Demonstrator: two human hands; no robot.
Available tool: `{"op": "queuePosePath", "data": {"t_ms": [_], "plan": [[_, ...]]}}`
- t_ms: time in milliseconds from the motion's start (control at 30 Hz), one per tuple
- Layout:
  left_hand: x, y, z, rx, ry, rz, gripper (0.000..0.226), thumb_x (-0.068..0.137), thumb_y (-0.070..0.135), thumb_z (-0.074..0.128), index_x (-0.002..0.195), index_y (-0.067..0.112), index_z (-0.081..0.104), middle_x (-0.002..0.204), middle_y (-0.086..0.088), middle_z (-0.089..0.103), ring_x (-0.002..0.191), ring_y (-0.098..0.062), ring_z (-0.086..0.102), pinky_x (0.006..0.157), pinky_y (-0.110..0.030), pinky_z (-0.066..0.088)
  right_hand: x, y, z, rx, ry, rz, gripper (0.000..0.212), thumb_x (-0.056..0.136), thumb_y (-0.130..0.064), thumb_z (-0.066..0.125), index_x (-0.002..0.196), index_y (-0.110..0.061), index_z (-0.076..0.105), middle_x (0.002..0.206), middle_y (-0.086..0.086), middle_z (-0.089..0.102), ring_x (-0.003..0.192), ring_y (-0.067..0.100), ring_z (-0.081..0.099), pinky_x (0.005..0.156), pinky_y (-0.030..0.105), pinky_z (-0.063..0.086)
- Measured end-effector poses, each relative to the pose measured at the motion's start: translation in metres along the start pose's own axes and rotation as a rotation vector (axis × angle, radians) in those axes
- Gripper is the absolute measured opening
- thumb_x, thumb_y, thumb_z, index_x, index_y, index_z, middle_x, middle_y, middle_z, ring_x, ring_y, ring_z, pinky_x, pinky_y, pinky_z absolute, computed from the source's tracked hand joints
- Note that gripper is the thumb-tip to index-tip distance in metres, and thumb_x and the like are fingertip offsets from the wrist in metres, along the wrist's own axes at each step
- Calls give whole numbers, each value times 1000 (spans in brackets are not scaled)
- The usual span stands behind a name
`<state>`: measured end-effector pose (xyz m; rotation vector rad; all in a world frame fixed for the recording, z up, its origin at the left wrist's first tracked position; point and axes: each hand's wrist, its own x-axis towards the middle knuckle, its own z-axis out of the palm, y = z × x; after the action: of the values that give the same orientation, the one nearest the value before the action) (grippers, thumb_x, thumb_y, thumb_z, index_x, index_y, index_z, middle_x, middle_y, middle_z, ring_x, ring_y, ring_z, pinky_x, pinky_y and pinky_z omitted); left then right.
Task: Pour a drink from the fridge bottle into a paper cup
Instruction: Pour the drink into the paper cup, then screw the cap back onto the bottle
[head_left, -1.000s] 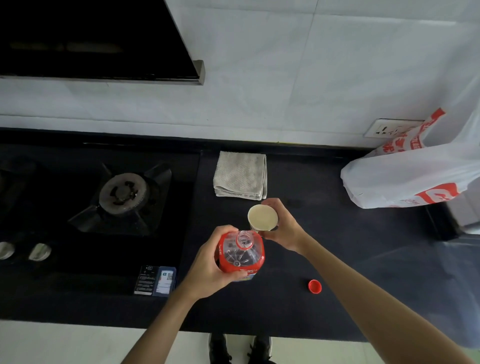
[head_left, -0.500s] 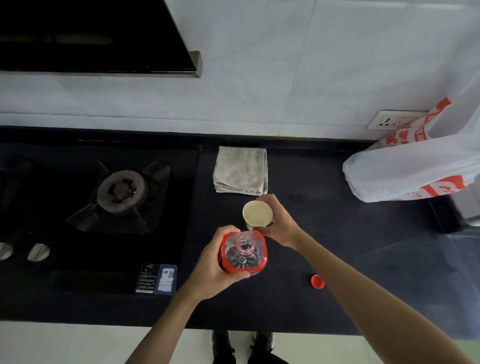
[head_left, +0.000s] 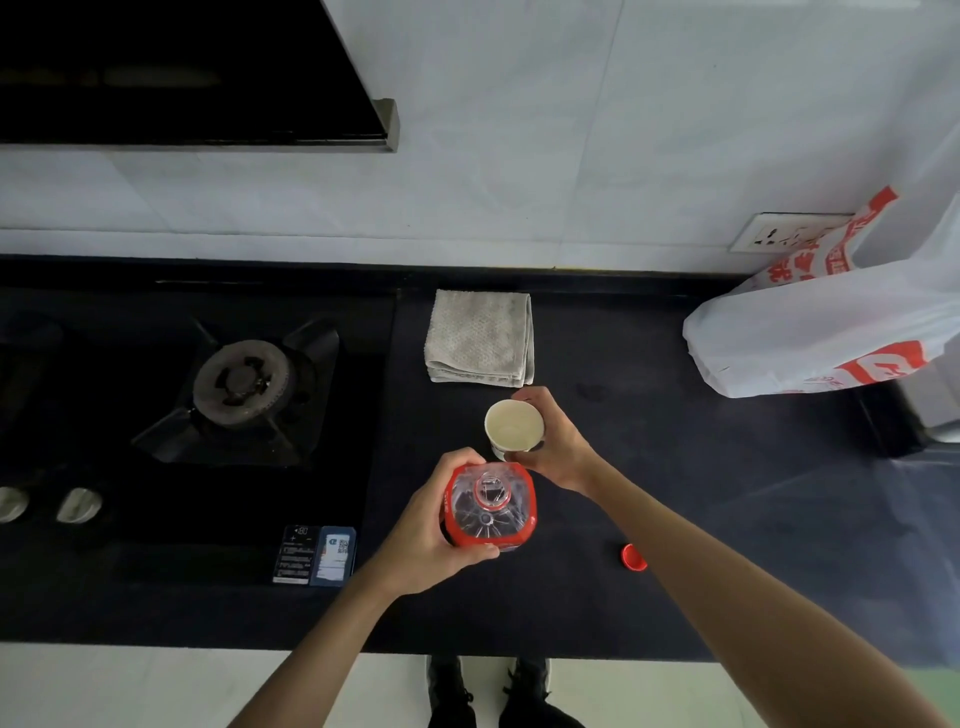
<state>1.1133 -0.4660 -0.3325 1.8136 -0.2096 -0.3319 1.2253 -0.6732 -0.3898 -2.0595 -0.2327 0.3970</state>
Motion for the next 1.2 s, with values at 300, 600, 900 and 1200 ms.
{"op": "queuePosePath", "data": {"t_ms": [300, 600, 900, 1200], "plan": [[0, 3, 0, -11, -28, -28, 84, 71, 8, 88, 136, 23, 36, 127, 20, 48, 129, -15, 52, 93, -33, 57, -1, 0, -1, 1, -38, 30, 80, 68, -10, 88, 128, -28, 37, 123, -9, 50, 118, 17, 53, 92, 37, 55], [-3, 0, 2, 0, -43, -27, 87, 73, 5, 86, 138, 28, 33, 130, 14, 46, 130, -13, 50, 96, -31, 55, -51, 2, -67, -126, -1, 100, 95, 79, -10, 81, 150, -30, 22, 136, -3, 44, 124, 11, 45, 97, 29, 47], [-2, -2, 2, 50, 4, 22, 86, 67, 5, 89, 133, 30, 40, 126, 16, 51, 124, -13, 55, 93, -31, 56, -141, 45, -82, -626, -62, 285, 55, 86, -48, 67, 133, -29, 44, 116, -5, 50, 104, 17, 54, 86, 42, 52], [-5, -3, 4, 33, 3, 14, 88, 71, 5, 86, 132, 46, 39, 127, 24, 50, 126, -8, 53, 94, -32, 56, -159, 61, -44, -763, -76, 331, 54, 88, -51, 65, 129, -26, 43, 118, -1, 53, 102, 23, 58, 77, 38, 54]]}}
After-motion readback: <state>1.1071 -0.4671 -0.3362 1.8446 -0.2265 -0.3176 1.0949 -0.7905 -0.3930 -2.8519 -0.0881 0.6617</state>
